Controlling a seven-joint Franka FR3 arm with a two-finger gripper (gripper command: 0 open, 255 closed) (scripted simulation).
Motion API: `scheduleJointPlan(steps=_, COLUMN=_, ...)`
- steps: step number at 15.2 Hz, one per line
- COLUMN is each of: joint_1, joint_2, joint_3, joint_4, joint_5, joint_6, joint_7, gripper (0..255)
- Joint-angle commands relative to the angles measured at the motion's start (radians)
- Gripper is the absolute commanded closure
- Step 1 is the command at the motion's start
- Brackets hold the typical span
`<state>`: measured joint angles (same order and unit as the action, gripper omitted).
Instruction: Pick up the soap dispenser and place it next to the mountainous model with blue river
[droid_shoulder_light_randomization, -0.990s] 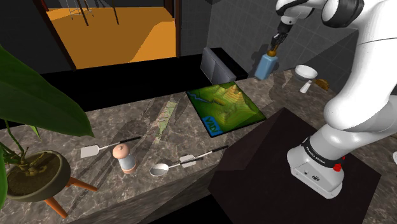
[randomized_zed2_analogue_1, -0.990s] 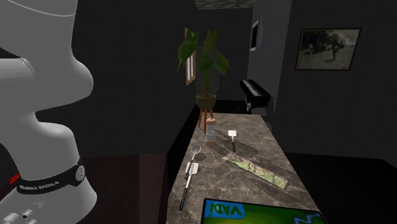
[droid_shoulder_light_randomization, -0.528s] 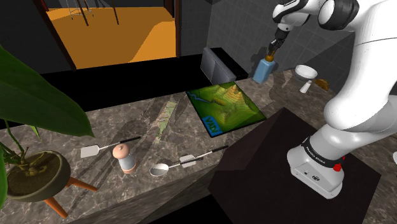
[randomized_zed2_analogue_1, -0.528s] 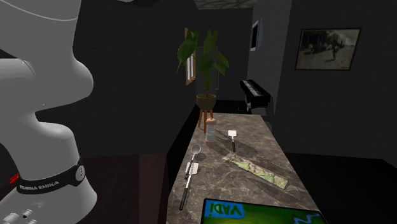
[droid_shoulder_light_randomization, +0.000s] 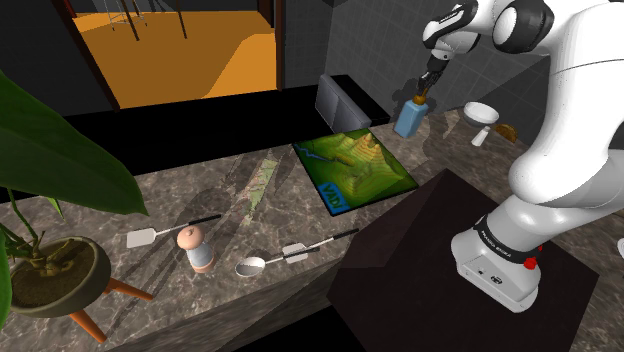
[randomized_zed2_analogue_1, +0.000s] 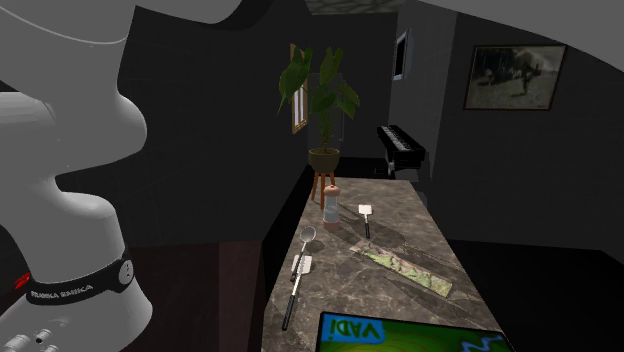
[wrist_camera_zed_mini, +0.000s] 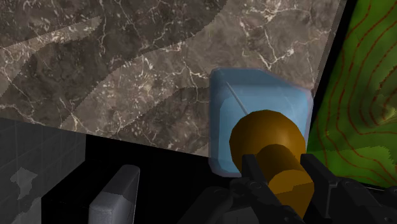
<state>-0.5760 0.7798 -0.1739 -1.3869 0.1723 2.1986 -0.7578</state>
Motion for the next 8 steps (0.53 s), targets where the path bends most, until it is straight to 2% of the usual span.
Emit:
scheduleJointPlan(steps=1, joint_1=-0.001, joint_2=0.011, joint_3=0.002, joint_4=-0.007, joint_5=0.003, joint_6=0.02, joint_7=-0.003, gripper=255)
scheduleJointPlan(steps=8, joint_1=-0.004, joint_2=0.044, joint_3=0.006, joint_4=-0.008, joint_5=0.008, joint_6=0.053, joint_7=-0.006, gripper=255)
